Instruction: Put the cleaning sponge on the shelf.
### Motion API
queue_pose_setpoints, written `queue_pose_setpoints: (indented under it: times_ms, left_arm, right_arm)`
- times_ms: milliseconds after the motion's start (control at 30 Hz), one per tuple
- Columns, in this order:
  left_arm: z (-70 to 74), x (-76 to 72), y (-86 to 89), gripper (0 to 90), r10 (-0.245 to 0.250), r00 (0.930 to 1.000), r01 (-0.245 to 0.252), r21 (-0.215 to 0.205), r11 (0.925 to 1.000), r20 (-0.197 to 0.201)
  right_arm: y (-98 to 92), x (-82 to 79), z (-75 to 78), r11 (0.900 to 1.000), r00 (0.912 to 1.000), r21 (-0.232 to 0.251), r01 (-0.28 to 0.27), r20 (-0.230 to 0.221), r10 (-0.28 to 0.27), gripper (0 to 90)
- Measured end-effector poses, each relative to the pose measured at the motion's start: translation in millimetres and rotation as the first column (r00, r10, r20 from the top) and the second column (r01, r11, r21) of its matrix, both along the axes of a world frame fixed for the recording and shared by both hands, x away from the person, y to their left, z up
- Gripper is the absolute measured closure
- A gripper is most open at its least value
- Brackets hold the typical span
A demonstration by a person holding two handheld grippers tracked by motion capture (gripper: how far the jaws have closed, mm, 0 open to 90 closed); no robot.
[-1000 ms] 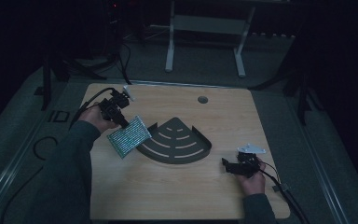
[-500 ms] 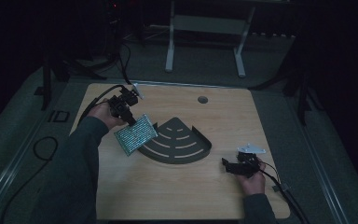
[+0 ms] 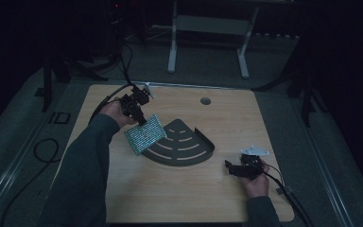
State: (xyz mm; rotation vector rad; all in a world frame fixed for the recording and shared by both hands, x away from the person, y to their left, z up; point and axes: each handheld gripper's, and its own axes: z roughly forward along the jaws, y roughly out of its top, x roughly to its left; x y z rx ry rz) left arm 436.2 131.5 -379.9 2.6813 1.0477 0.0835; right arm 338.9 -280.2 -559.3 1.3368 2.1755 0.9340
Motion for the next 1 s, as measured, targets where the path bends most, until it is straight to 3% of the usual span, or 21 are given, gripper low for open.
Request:
queue_pose_setpoints:
  times_ms: [400, 1000]
  left_arm:
    - [-7.9, 8.1, -6.6, 90.0, 0.005, 1.0, -0.005, -0.01, 0.9999, -0.005]
    - [-20.4, 17.3, -21.2, 90.0, 0.013, 0.9999, -0.013, 0.024, 0.9996, 0.001]
  right_arm:
    - [0.0, 0.1, 0.0, 1.0, 1.0, 0.0, -0.001, 0.0, 0.001, 17.5]
    - [0.4, 1.5, 0.0, 1.0, 1.0, 0.0, -0.004, 0.001, 0.004, 17.5]
